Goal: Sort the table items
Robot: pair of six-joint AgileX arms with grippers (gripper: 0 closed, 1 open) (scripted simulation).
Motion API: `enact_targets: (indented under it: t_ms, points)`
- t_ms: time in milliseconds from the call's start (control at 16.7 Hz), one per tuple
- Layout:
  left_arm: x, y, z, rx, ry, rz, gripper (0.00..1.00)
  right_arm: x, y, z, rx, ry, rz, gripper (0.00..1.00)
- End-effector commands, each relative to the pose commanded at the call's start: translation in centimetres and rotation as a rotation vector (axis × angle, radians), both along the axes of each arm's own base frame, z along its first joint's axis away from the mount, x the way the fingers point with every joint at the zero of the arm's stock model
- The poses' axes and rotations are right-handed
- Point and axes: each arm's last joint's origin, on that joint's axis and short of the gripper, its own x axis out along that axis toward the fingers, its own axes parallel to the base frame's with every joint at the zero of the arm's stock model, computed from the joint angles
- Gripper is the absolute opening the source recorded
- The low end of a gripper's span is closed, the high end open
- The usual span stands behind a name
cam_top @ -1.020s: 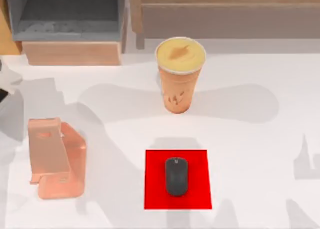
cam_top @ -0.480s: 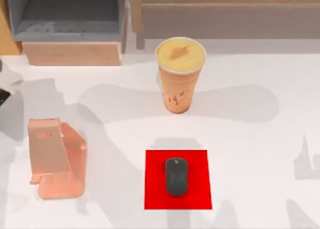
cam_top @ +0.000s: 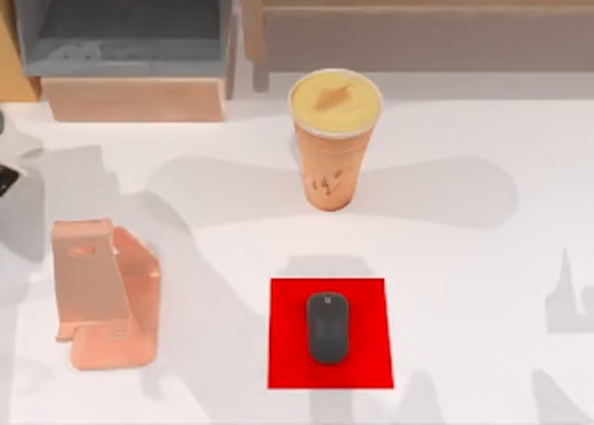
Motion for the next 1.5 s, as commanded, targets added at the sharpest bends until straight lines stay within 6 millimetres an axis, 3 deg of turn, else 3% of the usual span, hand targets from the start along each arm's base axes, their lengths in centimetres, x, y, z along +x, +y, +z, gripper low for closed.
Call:
enact_targets:
  t_ms: [360,780,1140,1320,1500]
  points:
    - [0.0,0.0,0.0,0.0,0.0,0.0,0.0,0.0,0.0,0.0,0.0,0.0,0.0,1.0]
    - [-0.1,-0.2,3.7,-0.015,-0.013,0.004,0.0,0.0,0.0,0.0,0.0,0.0,0.0,1.0]
    - [-0.1,-0.5,4.2,-0.007,-0.016,0.003,0.0,0.0,0.0,0.0,0.0,0.0,0.0,1.0]
    - [-0.4,-3.3,7.0,0.065,-0.081,0.005,0.0,0.0,0.0,0.0,0.0,0.0,0.0,1.0]
    - [-2.2,-8.4,11.6,0.169,-0.224,0.022,0.0,0.0,0.0,0.0,0.0,0.0,0.0,1.0]
